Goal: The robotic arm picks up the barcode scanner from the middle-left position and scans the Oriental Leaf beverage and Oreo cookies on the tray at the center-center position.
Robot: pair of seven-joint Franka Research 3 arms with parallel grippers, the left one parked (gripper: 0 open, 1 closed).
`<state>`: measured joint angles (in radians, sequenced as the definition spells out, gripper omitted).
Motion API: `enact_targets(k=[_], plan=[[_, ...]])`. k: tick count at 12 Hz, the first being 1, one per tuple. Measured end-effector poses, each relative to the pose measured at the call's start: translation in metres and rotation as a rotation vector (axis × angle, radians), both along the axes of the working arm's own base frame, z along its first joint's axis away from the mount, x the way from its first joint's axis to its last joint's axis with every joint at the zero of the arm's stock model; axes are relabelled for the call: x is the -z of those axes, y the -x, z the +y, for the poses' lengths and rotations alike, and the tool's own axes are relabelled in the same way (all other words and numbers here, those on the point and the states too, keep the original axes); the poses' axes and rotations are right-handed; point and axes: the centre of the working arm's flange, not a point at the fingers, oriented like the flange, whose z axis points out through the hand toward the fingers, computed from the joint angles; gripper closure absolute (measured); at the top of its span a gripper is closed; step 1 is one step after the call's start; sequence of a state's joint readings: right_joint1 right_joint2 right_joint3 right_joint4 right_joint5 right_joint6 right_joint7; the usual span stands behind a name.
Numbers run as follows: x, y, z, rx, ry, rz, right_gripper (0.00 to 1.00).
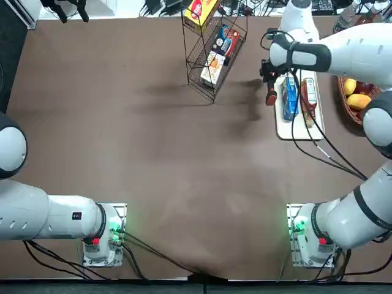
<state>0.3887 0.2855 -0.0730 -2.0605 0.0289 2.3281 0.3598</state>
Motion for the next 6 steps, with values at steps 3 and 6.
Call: enact_targets(k=[3,6], plan=[[0.026,-0.002,0.004,0.015,0.005,-0.001,0.58],[0.034,-0.002,0.006,0.026,0.0,-0.022,0.58]])
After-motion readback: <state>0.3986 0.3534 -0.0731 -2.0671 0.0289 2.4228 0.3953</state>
